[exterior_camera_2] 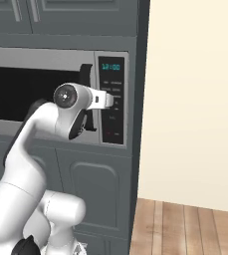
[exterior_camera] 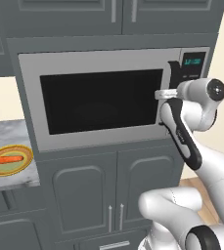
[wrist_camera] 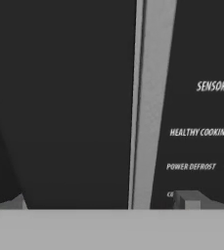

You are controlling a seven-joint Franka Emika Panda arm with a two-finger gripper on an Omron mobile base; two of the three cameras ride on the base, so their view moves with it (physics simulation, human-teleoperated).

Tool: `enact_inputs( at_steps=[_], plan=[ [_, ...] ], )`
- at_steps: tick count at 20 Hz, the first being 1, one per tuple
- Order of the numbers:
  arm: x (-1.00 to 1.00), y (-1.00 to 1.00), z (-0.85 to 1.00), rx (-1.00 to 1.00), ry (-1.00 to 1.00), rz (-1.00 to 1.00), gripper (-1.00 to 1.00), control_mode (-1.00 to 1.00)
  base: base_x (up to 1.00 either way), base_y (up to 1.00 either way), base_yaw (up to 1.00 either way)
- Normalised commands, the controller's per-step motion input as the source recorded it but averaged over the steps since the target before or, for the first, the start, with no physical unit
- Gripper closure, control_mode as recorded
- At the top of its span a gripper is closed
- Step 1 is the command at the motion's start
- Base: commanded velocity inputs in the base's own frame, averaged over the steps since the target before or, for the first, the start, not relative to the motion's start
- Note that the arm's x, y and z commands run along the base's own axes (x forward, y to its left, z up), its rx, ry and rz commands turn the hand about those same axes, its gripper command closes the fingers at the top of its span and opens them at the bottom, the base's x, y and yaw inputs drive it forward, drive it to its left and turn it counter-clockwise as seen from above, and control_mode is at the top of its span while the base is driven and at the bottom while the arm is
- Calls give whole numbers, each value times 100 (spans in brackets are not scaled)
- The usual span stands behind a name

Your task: Pick the carrot from the counter and place it in the microwave. Then turn on the microwave.

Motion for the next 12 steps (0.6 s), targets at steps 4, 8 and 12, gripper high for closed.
enact_inputs(
  at_steps=[4,8,12],
  plan=[
    [28,0,-1,0,-2,0,-100,-100,0,0,0],
    [22,0,-2,0,-1,0,-100,-100,0,0,0],
    [17,0,-4,0,-1,0,-100,-100,0,0,0]
  ],
)
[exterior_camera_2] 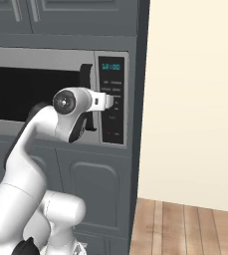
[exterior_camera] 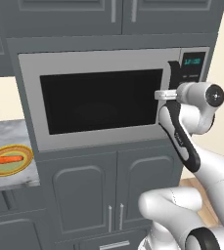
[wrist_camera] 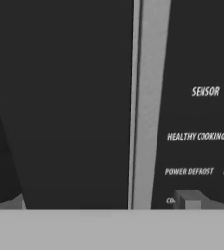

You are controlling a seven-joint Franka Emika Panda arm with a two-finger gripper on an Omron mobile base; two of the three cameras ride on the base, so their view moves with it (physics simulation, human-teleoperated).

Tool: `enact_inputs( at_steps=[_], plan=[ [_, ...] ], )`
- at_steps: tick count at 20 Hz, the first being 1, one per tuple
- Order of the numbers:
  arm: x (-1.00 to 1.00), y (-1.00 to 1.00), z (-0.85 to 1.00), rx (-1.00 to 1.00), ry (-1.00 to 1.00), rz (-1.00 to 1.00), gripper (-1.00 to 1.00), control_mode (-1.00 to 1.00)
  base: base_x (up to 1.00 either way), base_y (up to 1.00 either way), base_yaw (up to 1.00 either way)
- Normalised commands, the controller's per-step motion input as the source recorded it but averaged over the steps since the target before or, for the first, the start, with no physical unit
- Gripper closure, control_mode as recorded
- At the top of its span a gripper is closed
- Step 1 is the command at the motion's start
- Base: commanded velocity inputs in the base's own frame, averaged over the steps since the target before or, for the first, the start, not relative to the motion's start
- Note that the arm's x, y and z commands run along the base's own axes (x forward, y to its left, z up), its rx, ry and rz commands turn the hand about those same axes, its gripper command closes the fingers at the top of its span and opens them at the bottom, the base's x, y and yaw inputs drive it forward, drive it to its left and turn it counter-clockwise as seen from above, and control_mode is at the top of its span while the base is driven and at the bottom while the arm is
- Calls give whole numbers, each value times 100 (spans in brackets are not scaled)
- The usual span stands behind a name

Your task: Pick the carrot from the counter and place it in the microwave. Then turn on the microwave.

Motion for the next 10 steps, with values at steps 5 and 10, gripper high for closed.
enact_inputs(
  at_steps=[5,10],
  plan=[
    [15,0,-6,0,0,0,-100,-100,0,0,0],
    [8,0,-6,0,0,0,100,-100,0,0,0]
  ],
)
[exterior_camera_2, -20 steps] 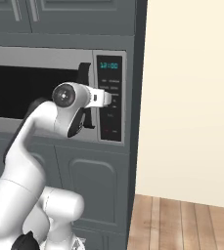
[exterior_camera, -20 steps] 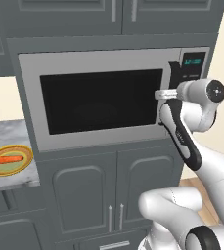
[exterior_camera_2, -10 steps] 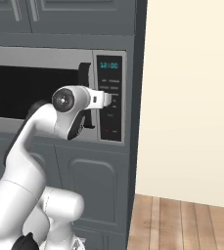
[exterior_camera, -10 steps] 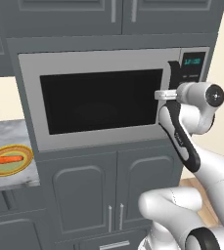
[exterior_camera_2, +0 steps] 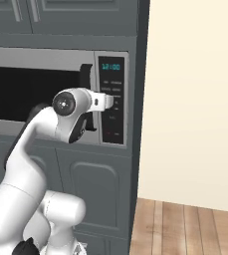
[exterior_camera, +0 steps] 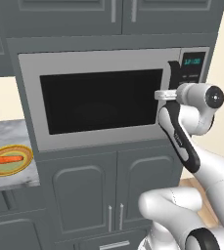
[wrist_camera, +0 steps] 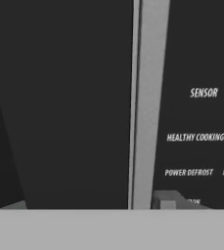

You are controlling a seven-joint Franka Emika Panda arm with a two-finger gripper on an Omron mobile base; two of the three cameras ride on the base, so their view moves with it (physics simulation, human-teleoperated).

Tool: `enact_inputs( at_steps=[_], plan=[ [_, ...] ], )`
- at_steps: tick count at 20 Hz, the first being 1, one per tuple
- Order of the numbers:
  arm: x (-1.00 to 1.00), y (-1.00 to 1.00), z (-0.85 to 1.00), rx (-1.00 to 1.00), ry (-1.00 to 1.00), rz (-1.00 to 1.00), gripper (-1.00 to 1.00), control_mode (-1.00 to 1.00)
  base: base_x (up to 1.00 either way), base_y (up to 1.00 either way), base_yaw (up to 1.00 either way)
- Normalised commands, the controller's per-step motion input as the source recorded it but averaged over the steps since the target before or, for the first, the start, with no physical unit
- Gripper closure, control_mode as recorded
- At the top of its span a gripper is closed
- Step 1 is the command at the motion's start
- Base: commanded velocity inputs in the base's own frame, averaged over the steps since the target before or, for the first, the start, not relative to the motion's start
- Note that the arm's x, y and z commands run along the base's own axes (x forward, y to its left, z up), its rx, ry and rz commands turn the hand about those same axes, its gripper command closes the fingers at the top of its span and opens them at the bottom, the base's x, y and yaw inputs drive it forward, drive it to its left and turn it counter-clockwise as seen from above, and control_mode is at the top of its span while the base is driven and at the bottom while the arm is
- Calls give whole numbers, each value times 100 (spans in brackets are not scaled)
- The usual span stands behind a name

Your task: Pick the carrot from the counter and place it in the microwave. Then turn on the microwave.

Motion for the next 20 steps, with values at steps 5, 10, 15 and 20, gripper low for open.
enact_inputs(
  at_steps=[5,10,15,20],
  plan=[
    [0,0,0,0,0,0,100,-100,0,0,0],
    [-18,0,0,0,-2,0,100,-100,0,0,0],
    [-32,0,0,0,-5,-2,100,-100,0,0,0],
    [-46,0,7,0,-4,-11,100,-100,0,0,0]
  ],
)
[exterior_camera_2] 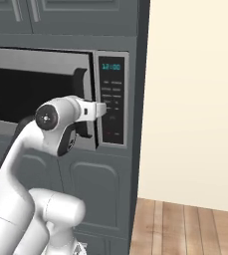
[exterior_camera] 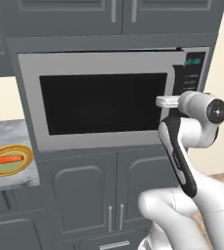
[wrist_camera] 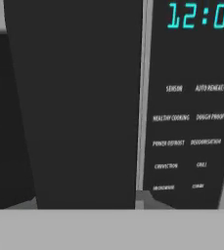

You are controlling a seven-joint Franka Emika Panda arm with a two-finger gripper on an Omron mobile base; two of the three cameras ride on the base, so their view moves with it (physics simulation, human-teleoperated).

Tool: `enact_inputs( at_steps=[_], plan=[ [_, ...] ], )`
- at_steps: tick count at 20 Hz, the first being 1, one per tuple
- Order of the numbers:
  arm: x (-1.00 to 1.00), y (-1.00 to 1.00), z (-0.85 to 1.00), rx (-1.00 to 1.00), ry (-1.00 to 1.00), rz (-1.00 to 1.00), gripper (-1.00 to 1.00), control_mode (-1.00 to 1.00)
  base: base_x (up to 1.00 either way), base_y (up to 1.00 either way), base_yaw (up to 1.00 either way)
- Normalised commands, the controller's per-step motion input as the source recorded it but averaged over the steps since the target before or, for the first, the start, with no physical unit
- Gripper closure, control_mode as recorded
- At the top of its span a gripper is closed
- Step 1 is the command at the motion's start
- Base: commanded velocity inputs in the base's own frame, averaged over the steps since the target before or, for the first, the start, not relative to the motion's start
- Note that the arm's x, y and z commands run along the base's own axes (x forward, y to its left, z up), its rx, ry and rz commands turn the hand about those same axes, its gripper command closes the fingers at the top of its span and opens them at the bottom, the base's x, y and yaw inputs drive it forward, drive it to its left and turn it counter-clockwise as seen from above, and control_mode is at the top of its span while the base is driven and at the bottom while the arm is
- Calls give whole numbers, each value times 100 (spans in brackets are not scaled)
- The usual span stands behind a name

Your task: Pick the carrot from the counter and place it in the microwave. Then turn on the microwave.

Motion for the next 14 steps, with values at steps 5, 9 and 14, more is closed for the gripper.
enact_inputs(
  at_steps=[5,9,14],
  plan=[
    [-41,0,6,0,-1,-14,100,-100,0,0,0],
    [-41,0,9,0,0,-16,100,-100,0,0,0],
    [-39,0,10,0,-1,-14,100,-100,0,0,0]
  ],
)
